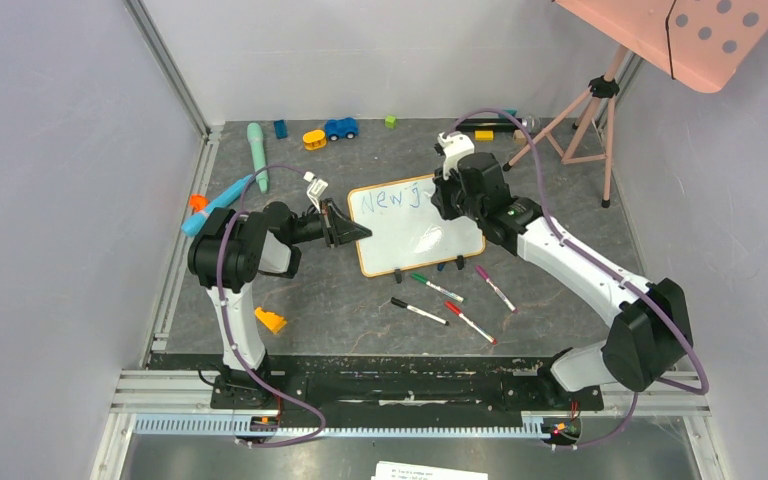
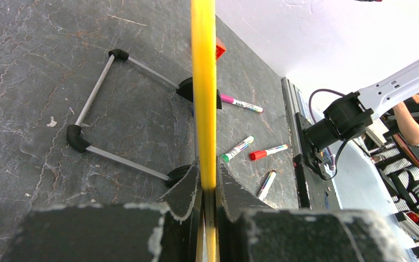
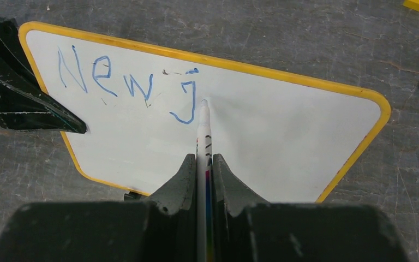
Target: Write a sentence on the whiteboard
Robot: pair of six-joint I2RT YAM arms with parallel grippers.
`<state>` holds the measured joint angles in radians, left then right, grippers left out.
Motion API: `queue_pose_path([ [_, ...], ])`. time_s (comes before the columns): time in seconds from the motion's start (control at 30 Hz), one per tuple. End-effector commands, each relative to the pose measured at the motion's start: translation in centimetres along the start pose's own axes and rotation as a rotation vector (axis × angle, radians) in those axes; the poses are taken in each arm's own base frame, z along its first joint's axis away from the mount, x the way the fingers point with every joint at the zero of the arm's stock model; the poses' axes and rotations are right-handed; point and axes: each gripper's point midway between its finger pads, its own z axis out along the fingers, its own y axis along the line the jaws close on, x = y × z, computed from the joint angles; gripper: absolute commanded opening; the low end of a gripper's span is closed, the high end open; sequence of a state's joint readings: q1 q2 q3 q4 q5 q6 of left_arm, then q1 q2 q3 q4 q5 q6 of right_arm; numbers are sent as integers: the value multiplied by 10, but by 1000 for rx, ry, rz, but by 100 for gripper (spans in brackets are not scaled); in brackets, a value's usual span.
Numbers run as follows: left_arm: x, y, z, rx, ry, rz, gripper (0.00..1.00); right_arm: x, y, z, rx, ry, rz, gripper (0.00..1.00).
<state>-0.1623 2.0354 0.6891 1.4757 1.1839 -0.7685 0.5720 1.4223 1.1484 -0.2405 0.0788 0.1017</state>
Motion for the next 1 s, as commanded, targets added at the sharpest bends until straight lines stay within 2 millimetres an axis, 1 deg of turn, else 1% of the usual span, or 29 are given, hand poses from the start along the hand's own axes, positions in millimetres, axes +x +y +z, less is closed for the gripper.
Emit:
queue_pose_path([
  [0.0,-14,-6,3,42,-15,152,2,-30,5,0,-26,-77,-4,0],
  [0.3,-14,-6,2,43,-15,157,2,-32,2,5,-6,-77,-1,0],
  [0.47,-14,-5,3,41,-16,153,2,-30,0,8,10,-70,-2,0],
  [0.8,-13,-6,2,37,-19,154,2,-32,2,15,1,-60,-10,0],
  [0.97,-13,-6,2,40,-16,155,2,-28,5,17,-17,-49,-5,0],
])
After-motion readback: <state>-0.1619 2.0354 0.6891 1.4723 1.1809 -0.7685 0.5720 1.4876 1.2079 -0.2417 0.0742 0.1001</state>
